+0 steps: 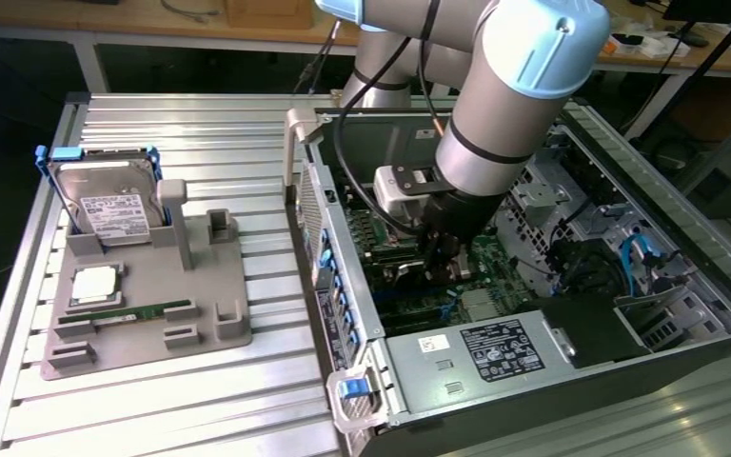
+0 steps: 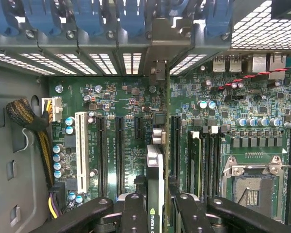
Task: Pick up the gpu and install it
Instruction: 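Insert the gpu into the slot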
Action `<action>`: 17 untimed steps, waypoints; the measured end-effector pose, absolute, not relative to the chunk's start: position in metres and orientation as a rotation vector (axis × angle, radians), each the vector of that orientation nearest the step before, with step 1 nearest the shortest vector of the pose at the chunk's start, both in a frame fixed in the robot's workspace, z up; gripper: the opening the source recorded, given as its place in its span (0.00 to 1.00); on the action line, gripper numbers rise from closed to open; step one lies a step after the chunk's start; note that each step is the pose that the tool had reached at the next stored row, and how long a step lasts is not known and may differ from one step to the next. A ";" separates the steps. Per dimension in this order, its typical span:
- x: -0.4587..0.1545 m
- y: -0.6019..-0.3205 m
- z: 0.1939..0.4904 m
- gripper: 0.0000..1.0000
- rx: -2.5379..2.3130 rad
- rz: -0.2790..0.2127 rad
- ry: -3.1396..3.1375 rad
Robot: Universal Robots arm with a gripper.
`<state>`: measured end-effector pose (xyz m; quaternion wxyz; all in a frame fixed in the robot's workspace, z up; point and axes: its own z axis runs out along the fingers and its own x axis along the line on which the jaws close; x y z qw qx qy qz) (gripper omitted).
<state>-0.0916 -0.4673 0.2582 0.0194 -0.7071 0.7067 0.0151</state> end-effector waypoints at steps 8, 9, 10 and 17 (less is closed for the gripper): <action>-0.092 -0.467 0.257 0.27 -2.194 0.047 2.193; -0.092 -0.467 0.257 0.27 -2.195 0.047 2.193; -0.092 -0.467 0.256 0.27 -2.195 0.047 2.193; -0.092 -0.467 0.255 0.27 -2.194 0.047 2.193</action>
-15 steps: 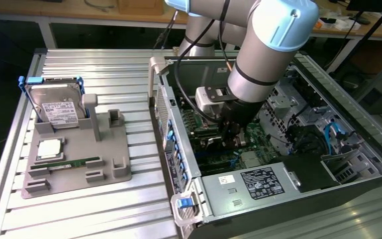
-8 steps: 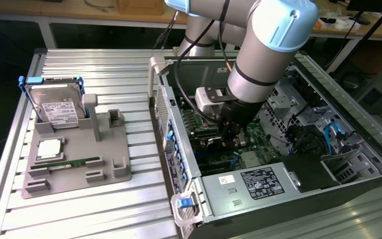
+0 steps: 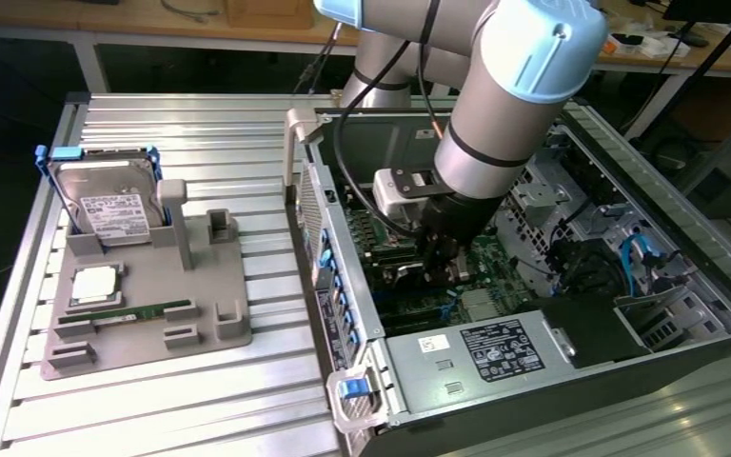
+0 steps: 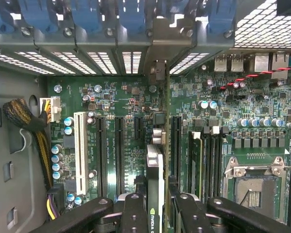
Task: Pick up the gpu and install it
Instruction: 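Insert the gpu into the slot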
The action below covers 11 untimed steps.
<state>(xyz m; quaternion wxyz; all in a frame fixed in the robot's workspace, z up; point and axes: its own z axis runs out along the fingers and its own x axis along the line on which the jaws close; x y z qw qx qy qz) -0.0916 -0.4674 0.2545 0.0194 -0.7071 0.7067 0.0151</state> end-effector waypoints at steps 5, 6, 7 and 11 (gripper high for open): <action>-0.092 -0.467 0.254 0.27 -2.194 0.047 2.193; -0.092 -0.467 0.254 0.27 -2.194 0.047 2.193; -0.092 -0.467 0.253 0.27 -2.194 0.047 2.193; -0.092 -0.467 0.250 0.27 -2.195 0.047 2.193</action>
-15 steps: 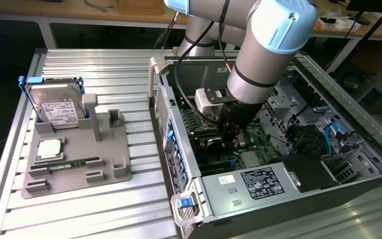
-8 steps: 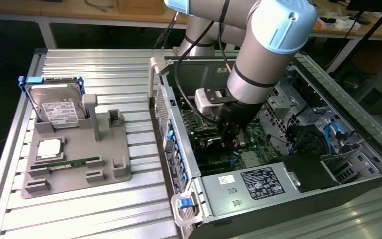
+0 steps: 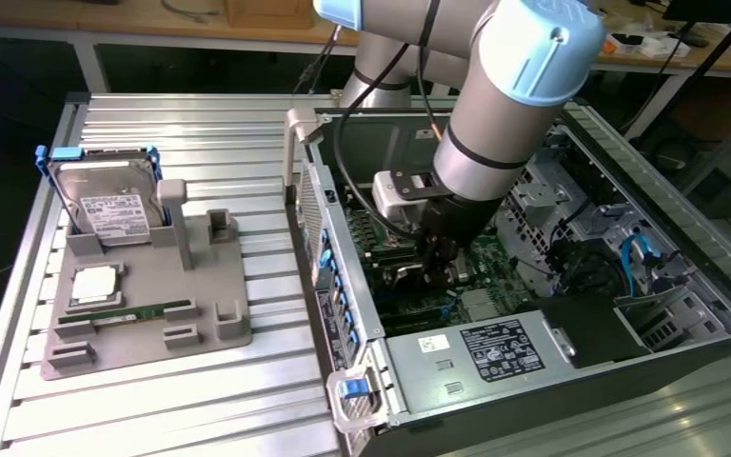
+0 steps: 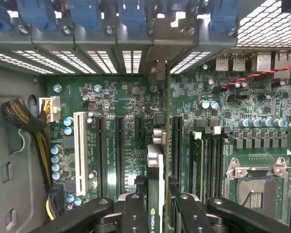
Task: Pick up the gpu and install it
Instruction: 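Insert the gpu into the slot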
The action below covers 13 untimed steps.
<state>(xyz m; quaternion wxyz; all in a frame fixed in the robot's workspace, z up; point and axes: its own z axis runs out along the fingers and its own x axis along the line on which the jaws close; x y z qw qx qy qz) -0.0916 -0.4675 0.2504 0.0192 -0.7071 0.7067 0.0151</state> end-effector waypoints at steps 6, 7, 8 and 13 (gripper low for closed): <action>-0.092 -0.467 0.250 0.27 -2.194 0.047 2.193; -0.092 -0.467 0.250 0.27 -2.194 0.047 2.193; -0.092 -0.467 0.249 0.27 -2.194 0.047 2.193; -0.092 -0.467 0.242 0.27 -2.195 0.047 2.194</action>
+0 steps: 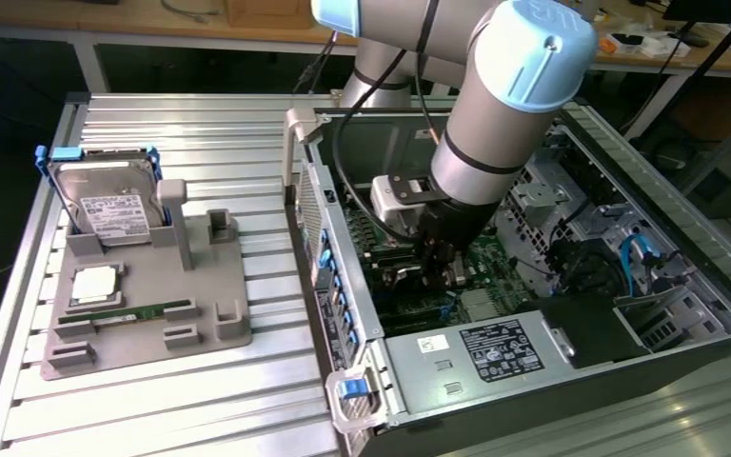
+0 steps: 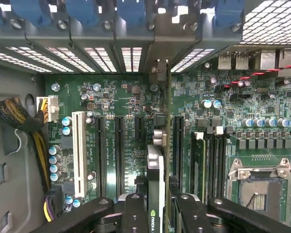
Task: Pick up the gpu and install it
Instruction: 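Insert the gpu into the slot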
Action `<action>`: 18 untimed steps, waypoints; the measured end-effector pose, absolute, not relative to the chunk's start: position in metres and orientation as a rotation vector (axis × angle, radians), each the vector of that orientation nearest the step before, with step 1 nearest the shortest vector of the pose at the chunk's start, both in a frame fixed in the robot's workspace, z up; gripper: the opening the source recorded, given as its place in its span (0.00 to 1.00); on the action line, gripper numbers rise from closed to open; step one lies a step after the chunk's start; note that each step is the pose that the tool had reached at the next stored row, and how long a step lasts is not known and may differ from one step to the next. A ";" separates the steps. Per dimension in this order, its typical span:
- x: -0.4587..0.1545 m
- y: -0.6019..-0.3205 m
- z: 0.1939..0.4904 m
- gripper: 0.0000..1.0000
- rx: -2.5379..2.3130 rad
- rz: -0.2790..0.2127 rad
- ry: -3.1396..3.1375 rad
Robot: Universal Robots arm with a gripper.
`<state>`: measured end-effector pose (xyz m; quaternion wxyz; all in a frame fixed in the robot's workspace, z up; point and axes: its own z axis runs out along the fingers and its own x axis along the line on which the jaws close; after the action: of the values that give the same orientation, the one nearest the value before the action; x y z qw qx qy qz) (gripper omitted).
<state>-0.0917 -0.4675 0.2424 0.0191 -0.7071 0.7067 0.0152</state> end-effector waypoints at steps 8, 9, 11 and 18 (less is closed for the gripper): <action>-0.092 -0.467 0.242 0.27 -2.194 0.047 2.193; -0.092 -0.467 0.242 0.27 -2.194 0.047 2.193; -0.092 -0.467 0.242 0.27 -2.194 0.047 2.193; -0.092 -0.467 0.242 0.27 -2.194 0.047 2.193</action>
<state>-0.0916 -0.4674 0.2421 0.0195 -0.7071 0.7067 0.0152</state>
